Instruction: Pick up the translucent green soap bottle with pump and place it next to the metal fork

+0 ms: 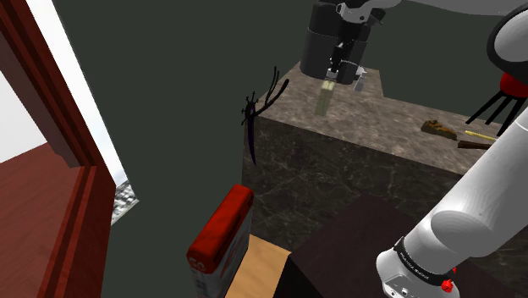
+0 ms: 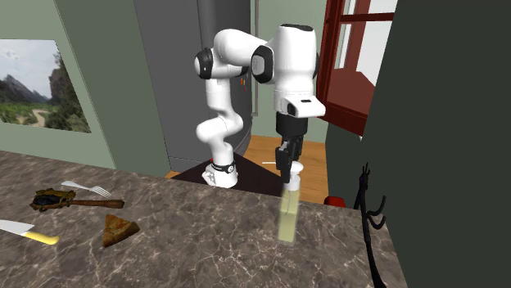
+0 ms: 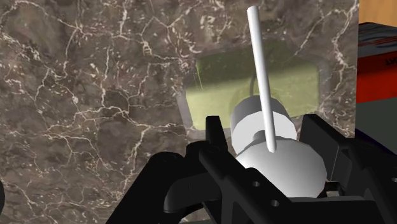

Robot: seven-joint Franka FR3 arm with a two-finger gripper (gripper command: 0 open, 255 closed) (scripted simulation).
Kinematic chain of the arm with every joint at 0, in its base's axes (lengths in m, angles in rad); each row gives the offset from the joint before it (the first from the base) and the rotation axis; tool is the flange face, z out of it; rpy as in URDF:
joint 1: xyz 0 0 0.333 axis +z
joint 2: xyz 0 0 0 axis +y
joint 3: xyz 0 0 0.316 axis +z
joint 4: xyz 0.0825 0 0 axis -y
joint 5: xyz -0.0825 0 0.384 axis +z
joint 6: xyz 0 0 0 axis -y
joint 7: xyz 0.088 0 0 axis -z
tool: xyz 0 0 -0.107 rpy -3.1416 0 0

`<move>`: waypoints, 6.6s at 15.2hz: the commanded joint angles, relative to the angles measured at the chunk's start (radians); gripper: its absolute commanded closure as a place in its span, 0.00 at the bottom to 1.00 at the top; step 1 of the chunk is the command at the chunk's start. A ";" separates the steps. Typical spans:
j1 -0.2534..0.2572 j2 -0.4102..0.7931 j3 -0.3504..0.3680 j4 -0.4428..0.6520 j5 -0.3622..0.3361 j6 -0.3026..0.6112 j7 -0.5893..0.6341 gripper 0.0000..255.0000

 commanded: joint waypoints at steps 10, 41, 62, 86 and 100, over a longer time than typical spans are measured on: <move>-0.005 0.042 -0.004 0.202 0.013 -0.161 -0.016 1.00; -0.191 -0.582 -0.207 -0.288 -0.201 -0.225 -0.382 1.00; -0.273 -0.691 -0.569 -0.150 -0.382 -0.328 -0.848 1.00; 0.302 -0.697 -1.367 0.564 -0.553 -0.478 -1.349 1.00; 0.106 -0.725 -1.291 0.251 -0.550 -0.276 -1.308 1.00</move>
